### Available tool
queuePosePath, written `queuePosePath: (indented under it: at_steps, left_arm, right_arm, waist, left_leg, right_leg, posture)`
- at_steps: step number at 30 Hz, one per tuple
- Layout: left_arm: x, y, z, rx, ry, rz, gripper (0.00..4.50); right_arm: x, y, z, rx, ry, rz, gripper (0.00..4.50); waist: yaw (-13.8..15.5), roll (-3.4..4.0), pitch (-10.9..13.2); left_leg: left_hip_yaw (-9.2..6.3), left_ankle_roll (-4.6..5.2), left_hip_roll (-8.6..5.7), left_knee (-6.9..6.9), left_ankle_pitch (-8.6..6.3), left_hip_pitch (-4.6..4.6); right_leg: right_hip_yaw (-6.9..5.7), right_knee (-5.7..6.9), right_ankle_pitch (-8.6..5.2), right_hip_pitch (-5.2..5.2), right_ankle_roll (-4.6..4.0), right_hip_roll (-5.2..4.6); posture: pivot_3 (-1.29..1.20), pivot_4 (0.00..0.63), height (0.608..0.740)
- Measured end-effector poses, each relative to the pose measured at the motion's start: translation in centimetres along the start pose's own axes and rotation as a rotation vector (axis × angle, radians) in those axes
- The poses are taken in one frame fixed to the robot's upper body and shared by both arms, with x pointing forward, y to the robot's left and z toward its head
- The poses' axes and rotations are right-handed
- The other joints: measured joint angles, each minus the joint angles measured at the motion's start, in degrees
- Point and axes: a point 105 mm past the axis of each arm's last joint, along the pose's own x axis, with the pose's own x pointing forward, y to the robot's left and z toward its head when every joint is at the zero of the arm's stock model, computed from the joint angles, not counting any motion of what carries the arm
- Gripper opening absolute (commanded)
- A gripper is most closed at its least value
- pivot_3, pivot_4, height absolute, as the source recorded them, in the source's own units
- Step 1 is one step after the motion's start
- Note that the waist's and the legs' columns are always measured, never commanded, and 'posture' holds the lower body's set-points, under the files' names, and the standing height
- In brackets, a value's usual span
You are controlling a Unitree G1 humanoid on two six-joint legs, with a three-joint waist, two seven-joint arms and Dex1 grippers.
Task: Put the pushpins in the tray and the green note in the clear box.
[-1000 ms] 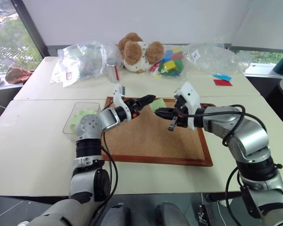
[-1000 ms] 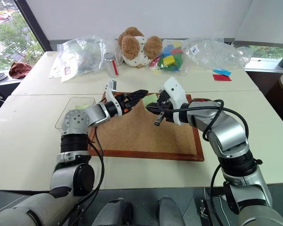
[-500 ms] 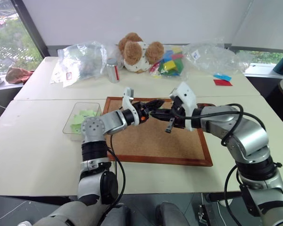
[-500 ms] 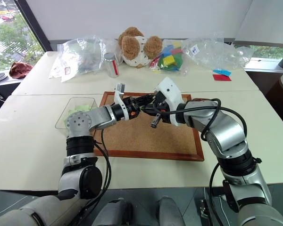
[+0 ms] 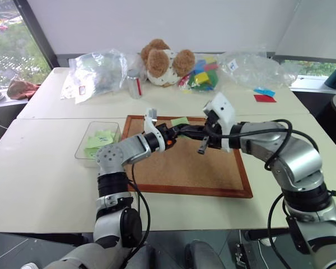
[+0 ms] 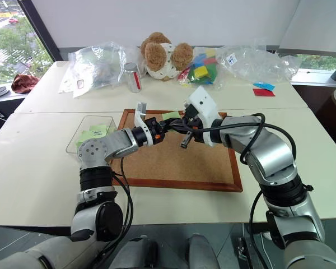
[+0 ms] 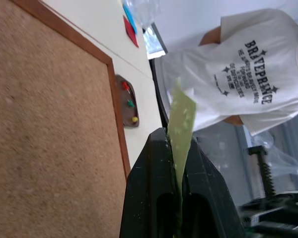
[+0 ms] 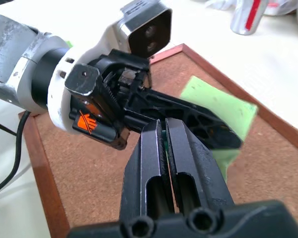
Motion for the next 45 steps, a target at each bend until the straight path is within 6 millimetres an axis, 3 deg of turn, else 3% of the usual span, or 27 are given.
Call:
queuePosePath:
  at_steps: [7,10,12,16,22,25,31,34,42,45]
  left_arm:
    - [-0.3,0.8,1.0,0.0,-0.041,0.023,0.04]
    - [-0.3,0.8,1.1,0.001,-0.045,0.022,0.04]
    - [-0.4,0.9,1.2,0.002,-0.049,0.024,0.04]
    - [-0.2,0.5,1.2,0.001,-0.06,0.014,0.04]
    - [-0.3,-0.1,0.8,0.002,-0.062,-0.014,0.04]
    - [-0.4,0.0,0.6,0.004,-0.06,-0.007,0.04]
    - [-0.3,-0.3,0.4,0.024,-0.048,-0.004,0.04]
    - [-0.4,-0.1,0.4,0.024,-0.05,0.001,0.0]
    - [-0.5,0.1,0.5,0.03,-0.058,0.009,0.0]
    - [-0.6,0.1,0.5,0.032,-0.059,0.011,0.0]
  right_arm:
    - [-0.6,-0.6,0.1,-0.005,0.012,-0.023,0.0]
    - [-1.2,-2.2,0.3,0.002,0.008,-0.085,0.0]
    - [-1.8,-4.1,-0.6,0.024,0.034,-0.153,0.0]
    - [-3.8,-9.4,-4.5,0.13,0.122,-0.358,0.0]
    - [-6.2,-14.4,-11.4,0.256,0.283,-0.579,0.0]
    - [-6.8,-15.1,-13.6,0.301,0.325,-0.611,0.0]
    - [-6.1,-15.3,-16.0,0.367,0.335,-0.597,0.0]
    - [-6.0,-15.5,-16.4,0.38,0.336,-0.598,0.82]
    - [-6.0,-15.4,-16.8,0.389,0.341,-0.593,4.48]
    - [-6.0,-15.5,-16.1,0.384,0.321,-0.587,4.48]
  waist:
    - [0.1,0.0,0.0]
    - [0.1,0.0,0.0]
    - [0.1,0.0,0.0]
    - [0.2,-0.01,0.0]
    - [-0.1,0.0,0.0]
    - [-0.1,0.0,0.0]
    - [-0.1,0.0,0.0]
    - [0.0,0.0,0.0]
    - [-0.1,0.0,0.0]
    - [0.0,0.0,0.0]
  left_leg:
    - [0.0,0.0,-0.01,0.0,0.0,0.0]
    - [0.0,0.0,-0.01,0.0,0.0,0.0]
    - [0.01,0.0,-0.02,0.01,0.0,0.0]
    - [0.02,0.0,-0.03,0.01,0.0,0.0]
    - [0.08,-0.03,-0.03,-0.02,0.03,0.03]
    - [0.1,-0.04,-0.03,-0.02,0.03,0.04]
    - [0.12,-0.05,-0.02,-0.01,0.04,0.04]
    - [0.12,-0.05,-0.02,0.0,0.04,0.03]
    - [0.11,-0.05,-0.02,0.0,0.04,0.04]
    - [0.11,-0.06,-0.02,0.0,0.04,0.04]
  right_leg:
    - [0.0,-0.01,0.0,0.0,0.0,0.0]
    - [0.0,-0.01,0.0,0.0,0.0,0.0]
    - [0.01,-0.01,0.0,0.01,0.0,-0.01]
    - [0.02,-0.01,0.0,0.02,0.0,-0.02]
    - [0.07,0.03,0.0,0.0,0.0,0.01]
    - [0.1,0.04,0.0,0.0,0.0,0.03]
    - [0.11,0.04,0.0,0.0,0.0,0.04]
    - [0.1,0.03,0.0,0.0,0.0,0.04]
    - [0.11,0.04,0.0,0.01,0.0,0.04]
    - [0.11,0.04,0.0,0.01,0.0,0.04]
  posture:
    - [0.0,0.15,0.74]
    - [0.0,0.15,0.74]
    - [0.0,0.15,0.74]
    - [0.0,0.15,0.74]
    - [0.0,0.15,0.74]
    - [0.0,0.15,0.74]
    - [0.0,0.15,0.74]
    - [0.0,0.15,0.74]
    - [0.0,0.15,0.74]
    - [0.0,0.15,0.74]
